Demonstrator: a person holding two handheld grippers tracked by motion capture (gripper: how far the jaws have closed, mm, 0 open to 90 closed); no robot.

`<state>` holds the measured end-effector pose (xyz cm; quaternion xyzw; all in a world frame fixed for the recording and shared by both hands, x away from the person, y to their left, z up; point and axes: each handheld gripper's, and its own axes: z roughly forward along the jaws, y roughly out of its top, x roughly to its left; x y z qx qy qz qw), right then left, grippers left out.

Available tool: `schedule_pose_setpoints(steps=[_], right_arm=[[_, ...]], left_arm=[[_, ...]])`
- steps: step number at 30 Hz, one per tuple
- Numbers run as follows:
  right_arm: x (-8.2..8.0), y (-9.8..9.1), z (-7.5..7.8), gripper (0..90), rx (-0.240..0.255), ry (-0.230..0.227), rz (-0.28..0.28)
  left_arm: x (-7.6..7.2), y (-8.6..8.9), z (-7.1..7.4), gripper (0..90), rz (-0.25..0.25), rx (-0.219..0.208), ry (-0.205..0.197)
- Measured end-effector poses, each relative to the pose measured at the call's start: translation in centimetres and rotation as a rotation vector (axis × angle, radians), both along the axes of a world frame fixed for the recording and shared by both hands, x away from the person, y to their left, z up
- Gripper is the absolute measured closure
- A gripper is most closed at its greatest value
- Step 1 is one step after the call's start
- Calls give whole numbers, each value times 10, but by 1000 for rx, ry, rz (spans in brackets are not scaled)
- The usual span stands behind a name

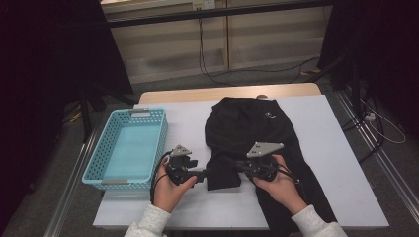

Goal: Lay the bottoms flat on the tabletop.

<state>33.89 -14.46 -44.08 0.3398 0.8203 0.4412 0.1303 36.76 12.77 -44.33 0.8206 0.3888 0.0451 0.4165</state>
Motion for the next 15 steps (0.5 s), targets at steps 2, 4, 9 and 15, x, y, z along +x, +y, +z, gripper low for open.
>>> schedule_pose_setpoints(steps=[2,4,9,15], right_arm=[[0,3,-2,869,-11,-2,3],[0,5,-4,866,-13,0,0],[2,7,-8,859,-14,6,-16],[3,9,-9,847,-25,-7,-21]], left_arm=[[-1,-1,-1,346,-7,-7,5],[-2,-2,-1,388,-15,-7,10],[-4,-7,-7,521,-19,0,50],[-5,-14,-12,711,-35,20,81]])
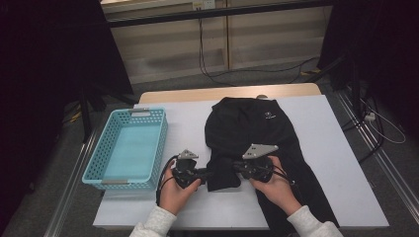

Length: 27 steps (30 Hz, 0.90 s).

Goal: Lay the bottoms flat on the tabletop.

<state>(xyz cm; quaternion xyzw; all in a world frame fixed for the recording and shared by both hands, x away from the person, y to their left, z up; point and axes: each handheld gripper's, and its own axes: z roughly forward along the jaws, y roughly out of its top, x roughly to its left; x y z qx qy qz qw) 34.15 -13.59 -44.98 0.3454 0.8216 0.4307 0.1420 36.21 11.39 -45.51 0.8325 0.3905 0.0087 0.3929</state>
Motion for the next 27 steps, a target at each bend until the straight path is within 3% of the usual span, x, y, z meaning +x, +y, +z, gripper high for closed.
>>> schedule_pose_setpoints(steps=[5,8,11,15,18,21,22,27], right_arm=[[-1,1,0,859,-1,1,6],[-3,-2,3,851,3,-3,6],[-3,-7,6,861,18,-4,-5],[6,-14,7,868,38,-15,-67],[13,-19,1,857,27,-10,-112],[15,-21,-4,809,-21,-21,-159],[16,-22,-4,793,-13,-14,-167],[8,-22,6,723,0,-39,-137]], left_arm=[[1,-4,2,896,-11,-17,36],[2,-2,12,900,-11,-55,35],[7,3,24,900,13,-90,-2],[18,7,29,900,39,-114,-9],[30,4,25,900,60,-123,-3],[42,0,23,900,83,-105,-8],[47,-1,23,900,94,-108,-8],[66,-2,26,900,140,-95,-14]])
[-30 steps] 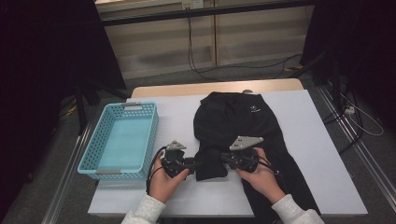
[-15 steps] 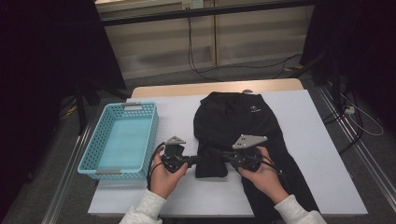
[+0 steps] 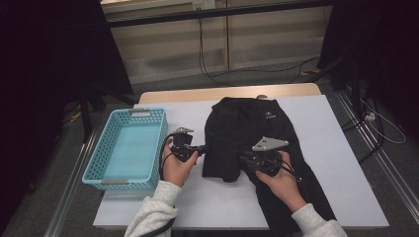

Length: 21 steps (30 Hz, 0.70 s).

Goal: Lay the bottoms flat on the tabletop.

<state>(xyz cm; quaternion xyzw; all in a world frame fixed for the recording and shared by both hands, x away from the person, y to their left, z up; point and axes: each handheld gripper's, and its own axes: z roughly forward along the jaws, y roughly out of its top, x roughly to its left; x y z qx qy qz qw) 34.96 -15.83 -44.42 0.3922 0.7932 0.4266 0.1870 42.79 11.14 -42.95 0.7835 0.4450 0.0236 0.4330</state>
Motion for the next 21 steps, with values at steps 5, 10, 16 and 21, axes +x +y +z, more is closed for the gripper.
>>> schedule_pose_setpoints(steps=[5,10,16,21], right_arm=[[-12,7,10,625,-5,-29,34],[-22,16,13,581,4,-18,96],[-25,31,5,467,-4,29,187],[-18,45,-5,451,-23,27,158]], left_arm=[[13,-4,-4,900,22,14,4],[17,-9,-8,900,26,25,-1],[22,-8,-8,900,52,32,-15],[18,-6,-6,900,37,32,-15]])
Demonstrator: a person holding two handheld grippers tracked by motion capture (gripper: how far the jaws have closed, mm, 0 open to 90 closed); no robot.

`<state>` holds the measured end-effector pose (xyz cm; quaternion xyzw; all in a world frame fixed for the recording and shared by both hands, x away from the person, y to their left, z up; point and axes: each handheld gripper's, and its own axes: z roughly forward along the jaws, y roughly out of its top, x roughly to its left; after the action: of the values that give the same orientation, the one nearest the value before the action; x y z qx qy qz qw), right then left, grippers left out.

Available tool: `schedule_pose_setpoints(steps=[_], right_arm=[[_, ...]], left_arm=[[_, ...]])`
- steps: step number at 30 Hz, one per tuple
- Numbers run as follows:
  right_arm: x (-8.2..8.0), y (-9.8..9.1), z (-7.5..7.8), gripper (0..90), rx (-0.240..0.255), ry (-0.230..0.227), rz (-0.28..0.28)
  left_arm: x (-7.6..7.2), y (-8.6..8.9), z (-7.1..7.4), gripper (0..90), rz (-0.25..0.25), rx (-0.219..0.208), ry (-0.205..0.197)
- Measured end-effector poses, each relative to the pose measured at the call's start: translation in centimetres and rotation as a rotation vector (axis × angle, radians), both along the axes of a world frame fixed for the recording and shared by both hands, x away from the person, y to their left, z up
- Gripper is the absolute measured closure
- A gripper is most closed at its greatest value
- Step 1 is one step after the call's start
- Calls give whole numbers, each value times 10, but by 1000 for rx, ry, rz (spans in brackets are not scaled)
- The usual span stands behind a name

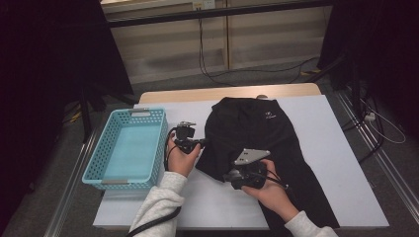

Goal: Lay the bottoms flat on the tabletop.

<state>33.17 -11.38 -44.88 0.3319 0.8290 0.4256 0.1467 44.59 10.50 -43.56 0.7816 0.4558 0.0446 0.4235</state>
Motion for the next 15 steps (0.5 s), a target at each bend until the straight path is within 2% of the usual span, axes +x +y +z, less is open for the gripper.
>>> schedule_pose_setpoints(steps=[4,11,13,15], right_arm=[[7,5,1,455,10,-11,-27],[20,5,1,730,26,-14,-51],[24,3,1,786,35,-12,-49],[28,0,0,827,45,-5,-45]], left_arm=[[-6,2,0,899,0,-13,-4],[-13,10,0,867,-8,-14,-2],[-14,12,0,813,-10,-17,-9],[-16,15,1,659,-11,-6,-39]])
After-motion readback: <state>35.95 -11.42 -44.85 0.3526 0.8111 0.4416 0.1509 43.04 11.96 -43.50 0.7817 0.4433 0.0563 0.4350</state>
